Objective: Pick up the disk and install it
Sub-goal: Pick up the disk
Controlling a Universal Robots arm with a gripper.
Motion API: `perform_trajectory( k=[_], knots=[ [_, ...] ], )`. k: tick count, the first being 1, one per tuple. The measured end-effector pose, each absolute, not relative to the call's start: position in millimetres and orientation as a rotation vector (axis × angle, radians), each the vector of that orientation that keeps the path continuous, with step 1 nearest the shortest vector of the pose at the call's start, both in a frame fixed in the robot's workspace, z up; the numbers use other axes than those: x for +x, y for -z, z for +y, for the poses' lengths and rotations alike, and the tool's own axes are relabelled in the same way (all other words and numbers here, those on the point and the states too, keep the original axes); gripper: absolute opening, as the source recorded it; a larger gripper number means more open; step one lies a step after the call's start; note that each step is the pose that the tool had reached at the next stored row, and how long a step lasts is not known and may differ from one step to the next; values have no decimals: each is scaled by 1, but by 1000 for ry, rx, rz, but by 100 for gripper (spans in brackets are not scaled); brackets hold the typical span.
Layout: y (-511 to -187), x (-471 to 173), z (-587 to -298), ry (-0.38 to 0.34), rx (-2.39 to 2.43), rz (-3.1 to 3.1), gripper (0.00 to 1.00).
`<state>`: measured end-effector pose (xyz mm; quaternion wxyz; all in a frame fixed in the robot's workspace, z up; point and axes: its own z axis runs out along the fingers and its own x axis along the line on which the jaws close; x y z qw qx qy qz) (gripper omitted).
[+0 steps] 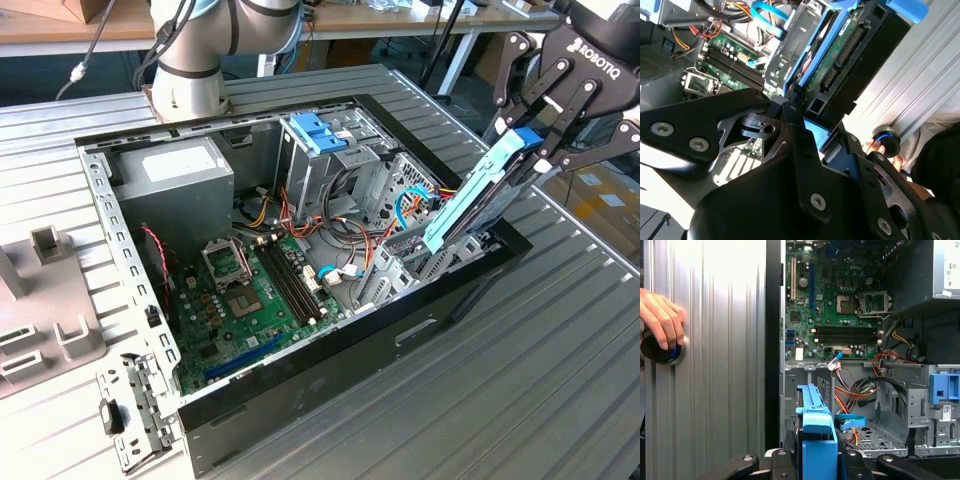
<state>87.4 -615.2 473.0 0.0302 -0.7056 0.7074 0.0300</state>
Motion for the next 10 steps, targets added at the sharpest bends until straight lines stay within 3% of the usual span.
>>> perform_trajectory(
  k=[10],
  knots=[
    [-473, 117, -615, -95, -2176, 2182, 37]
  ],
)
